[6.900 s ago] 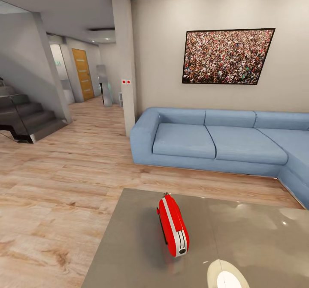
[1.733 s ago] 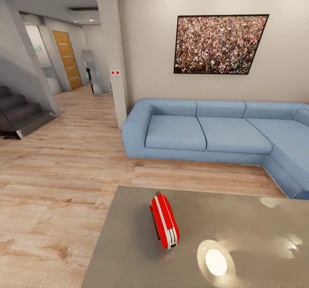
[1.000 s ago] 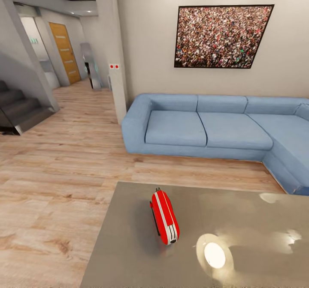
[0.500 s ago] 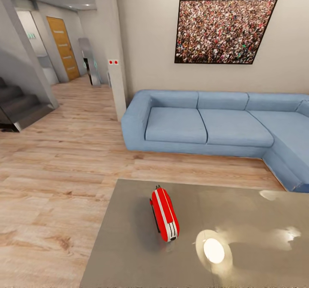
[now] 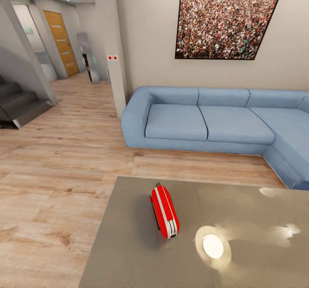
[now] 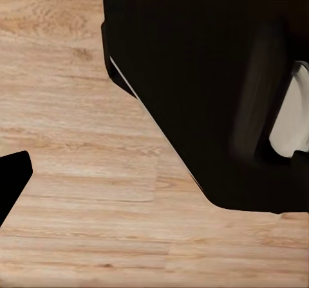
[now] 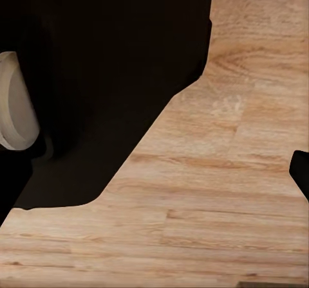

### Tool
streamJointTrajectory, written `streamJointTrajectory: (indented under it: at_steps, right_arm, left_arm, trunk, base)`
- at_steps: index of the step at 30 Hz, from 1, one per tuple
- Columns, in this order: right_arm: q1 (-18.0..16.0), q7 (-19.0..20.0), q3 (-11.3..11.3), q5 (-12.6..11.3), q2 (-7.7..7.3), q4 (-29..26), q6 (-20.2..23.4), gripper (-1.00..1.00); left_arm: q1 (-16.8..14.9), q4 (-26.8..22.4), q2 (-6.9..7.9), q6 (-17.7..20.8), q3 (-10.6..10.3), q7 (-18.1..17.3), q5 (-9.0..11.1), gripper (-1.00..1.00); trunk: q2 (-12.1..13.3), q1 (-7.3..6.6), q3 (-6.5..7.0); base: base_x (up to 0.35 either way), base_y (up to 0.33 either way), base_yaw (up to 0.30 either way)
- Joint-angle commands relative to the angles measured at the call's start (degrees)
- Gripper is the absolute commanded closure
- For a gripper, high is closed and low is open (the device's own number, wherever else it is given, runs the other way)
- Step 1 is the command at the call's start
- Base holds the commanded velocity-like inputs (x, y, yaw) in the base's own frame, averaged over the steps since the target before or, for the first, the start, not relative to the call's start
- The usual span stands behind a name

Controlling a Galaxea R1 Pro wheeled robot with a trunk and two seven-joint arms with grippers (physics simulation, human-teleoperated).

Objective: Turn on the radio receiver that's on the table in the living room.

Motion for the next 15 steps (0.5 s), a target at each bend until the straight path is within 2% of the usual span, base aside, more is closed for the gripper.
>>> streamJointTrajectory:
  at_steps: [1,15]
  right_arm:
    - [0.0,0.0,0.0,0.0,0.00,0.0,0.0,-1.00]
    - [0.0,0.0,0.0,0.0,0.00,0.0,0.0,-1.00]
  left_arm:
    - [0.0,0.0,0.00,0.0,0.0,0.0,0.0,-1.00]
    - [0.0,0.0,-0.04,0.0,0.0,0.0,0.0,-1.00]
  trunk:
    - [0.0,0.00,-0.10]
    - [0.0,0.00,-1.38]
  base:
    - [0.000,0.000,0.000]
    - [0.000,0.000,0.000]
